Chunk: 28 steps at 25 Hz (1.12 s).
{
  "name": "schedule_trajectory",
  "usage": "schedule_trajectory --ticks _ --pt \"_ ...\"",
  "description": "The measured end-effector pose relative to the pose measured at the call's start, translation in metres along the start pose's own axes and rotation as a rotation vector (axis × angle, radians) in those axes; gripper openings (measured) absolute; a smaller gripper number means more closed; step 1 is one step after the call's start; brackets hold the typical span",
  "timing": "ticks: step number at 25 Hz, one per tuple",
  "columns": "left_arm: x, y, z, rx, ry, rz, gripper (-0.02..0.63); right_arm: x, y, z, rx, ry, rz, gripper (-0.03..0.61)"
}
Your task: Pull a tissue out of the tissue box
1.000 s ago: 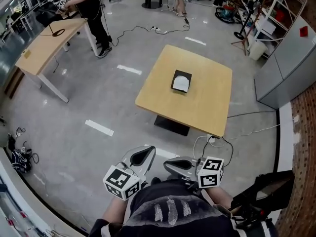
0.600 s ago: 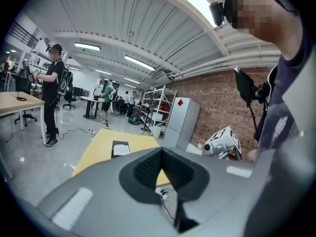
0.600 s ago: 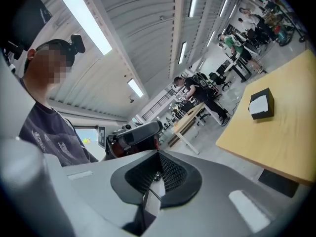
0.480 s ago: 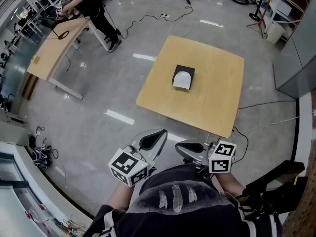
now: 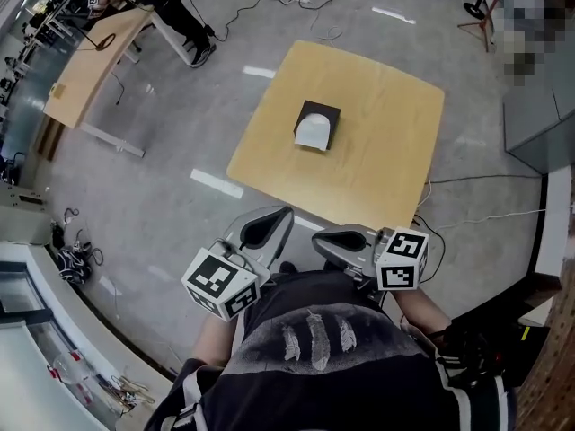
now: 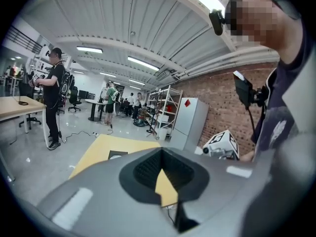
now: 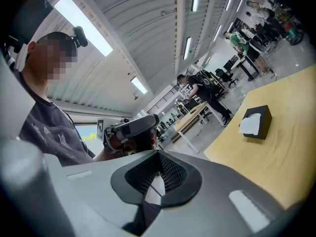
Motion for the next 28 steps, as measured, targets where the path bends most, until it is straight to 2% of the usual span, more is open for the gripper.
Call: schedule_trajectory --ticks 7,15,21,28 --pt "0.017 -0.002 0.024 -0.003 -0.046 -0.013 0.0 -0.027 0.003 -0.005 -0.006 -0.046 0.019 -0.005" --pt "0.061 0.009 0.054 -0.014 -0.136 -0.038 0.0 -0.063 0.032 0.013 -0.063 -0.173 -0.008 -0.006" --pt "0.108 0.022 0.065 -0.029 -0.197 -0.066 0.0 -0.078 0.047 0.05 -0.021 -0.256 -0.054 -0.006" --pt "0.155 0.022 0.08 -0.023 -0.267 -0.133 0.0 -0.101 0.063 0.071 -0.014 -0.391 -0.025 -0.005"
Point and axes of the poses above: the fingertips, and each gripper's own axes: z forward along the fingers, x to its left, y out of its top, the point moved 2 cm from there along -z, backward along the fingers, and after that the axes turned 9 degrees about -x, right-handed, at the moved point
